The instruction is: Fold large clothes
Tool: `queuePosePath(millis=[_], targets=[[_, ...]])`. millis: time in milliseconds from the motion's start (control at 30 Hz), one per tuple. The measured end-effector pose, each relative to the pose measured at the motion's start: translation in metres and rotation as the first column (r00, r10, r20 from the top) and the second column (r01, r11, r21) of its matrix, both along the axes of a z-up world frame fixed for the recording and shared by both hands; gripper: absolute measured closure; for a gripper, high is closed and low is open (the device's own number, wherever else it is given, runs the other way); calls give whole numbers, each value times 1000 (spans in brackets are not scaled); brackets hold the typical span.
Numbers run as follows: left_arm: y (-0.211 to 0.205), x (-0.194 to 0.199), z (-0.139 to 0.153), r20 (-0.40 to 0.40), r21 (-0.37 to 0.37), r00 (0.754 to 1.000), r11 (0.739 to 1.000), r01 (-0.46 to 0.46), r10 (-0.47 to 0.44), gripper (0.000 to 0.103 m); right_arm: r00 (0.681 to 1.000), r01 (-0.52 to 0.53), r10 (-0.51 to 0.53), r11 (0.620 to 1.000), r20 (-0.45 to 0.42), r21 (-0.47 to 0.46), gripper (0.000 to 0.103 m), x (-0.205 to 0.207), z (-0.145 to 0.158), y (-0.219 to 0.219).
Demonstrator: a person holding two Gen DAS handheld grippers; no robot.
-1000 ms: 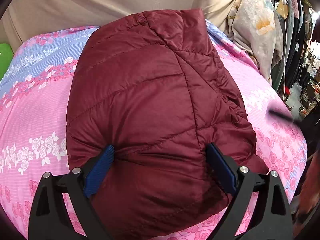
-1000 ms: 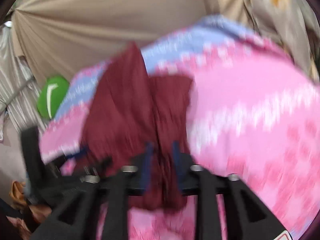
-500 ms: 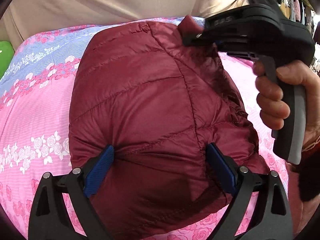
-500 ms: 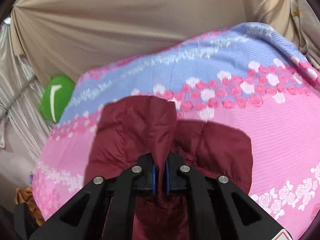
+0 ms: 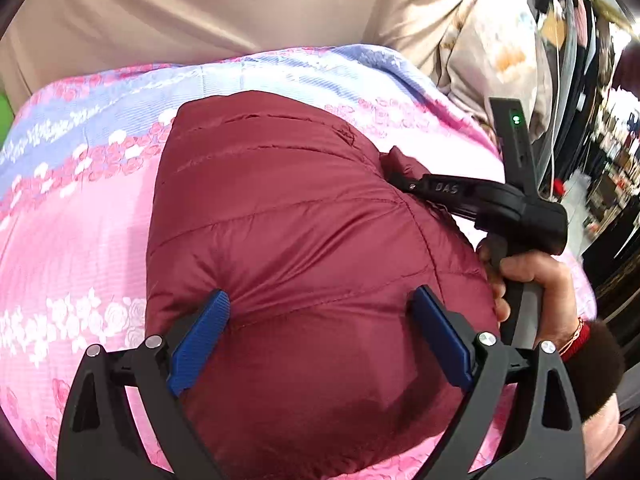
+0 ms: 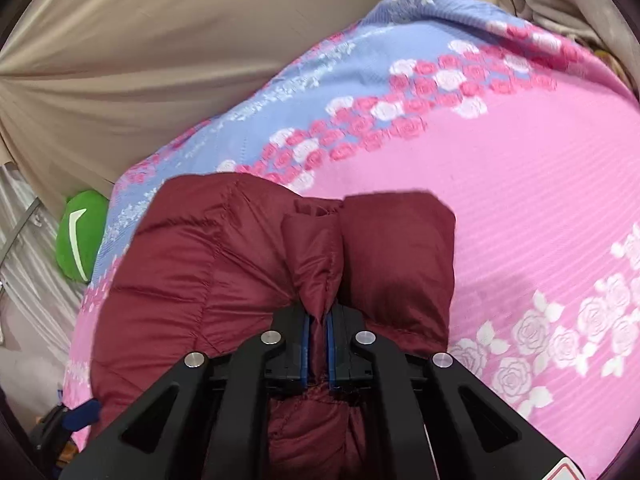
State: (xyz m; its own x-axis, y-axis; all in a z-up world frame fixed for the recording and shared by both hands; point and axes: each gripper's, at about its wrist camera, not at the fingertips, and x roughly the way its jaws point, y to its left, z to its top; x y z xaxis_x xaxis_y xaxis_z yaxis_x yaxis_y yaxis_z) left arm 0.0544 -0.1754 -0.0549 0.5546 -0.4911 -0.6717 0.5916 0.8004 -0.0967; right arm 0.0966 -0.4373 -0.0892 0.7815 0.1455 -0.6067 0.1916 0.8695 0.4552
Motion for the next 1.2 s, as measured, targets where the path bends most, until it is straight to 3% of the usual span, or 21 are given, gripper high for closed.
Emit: queuePosePath(millis=[133,200,300,367,433,500,567,633,667,700,733,767,800,933,1000,1067,1200], targets=[[-6,8,-12,-23,28,999,999,-22,23,11,1000,13,-13,1000,6,-7,95,-12,16,-1],[-5,9,-15,-24,31,999,999,-28,29,11,996,57,-57,998,67,-8,75,-31,30,-5],[-2,11,-15,-22,25,999,999,-30,31,10,982,112,-122,991,143,72,49,-59,40,-22],[-1,9,-16,-20,20,999,999,-33,33,10,986,116,-127,988,107,104,44,-55,35,-33],[1,8,-16,-22,14,999,999,-34,35,10,992,111,-115,991,56,72,38,-43,30,-34],[2,8,-16,-23,13,999,999,-33,33,10,998,47,-50,996,27,82,29,-27,24,-29],[3,8,-17,-26,10,999,999,-34,35,10,1000,-3,5,996,-21,92,27,-8,14,-21],[4,7,-17,-25,12,999,999,-41,41,10,997,-48,52,997,-55,57,29,9,10,-7],[5,8,-17,-25,11,999,999,-48,49,10,996,-69,72,996,-54,52,35,13,10,-2],[7,9,-17,-27,7,998,998,-56,56,10,994,-101,103,993,-43,57,57,17,12,2],[9,10,-16,-35,-3,997,998,-65,65,10,989,-140,143,987,-27,74,70,21,15,6],[12,11,-16,-43,-11,996,997,-74,74,10,983,-182,184,979,-10,92,82,24,22,11],[15,12,-15,-48,-20,996,996,-81,80,10,979,-206,206,975,12,84,85,25,30,15],[23,16,-11,-56,-55,993,993,-108,105,10,939,-318,293,940,181,125,92,28,51,20],[21,18,-11,-51,-47,993,993,-110,108,10,949,-298,275,943,154,149,92,41,40,13],[14,17,-12,-18,-24,994,994,-104,103,10,964,-264,254,940,72,215,93,62,8,1],[2,16,-13,5,11,995,995,-96,96,7,970,-239,237,906,48,351,92,63,-24,-17]])
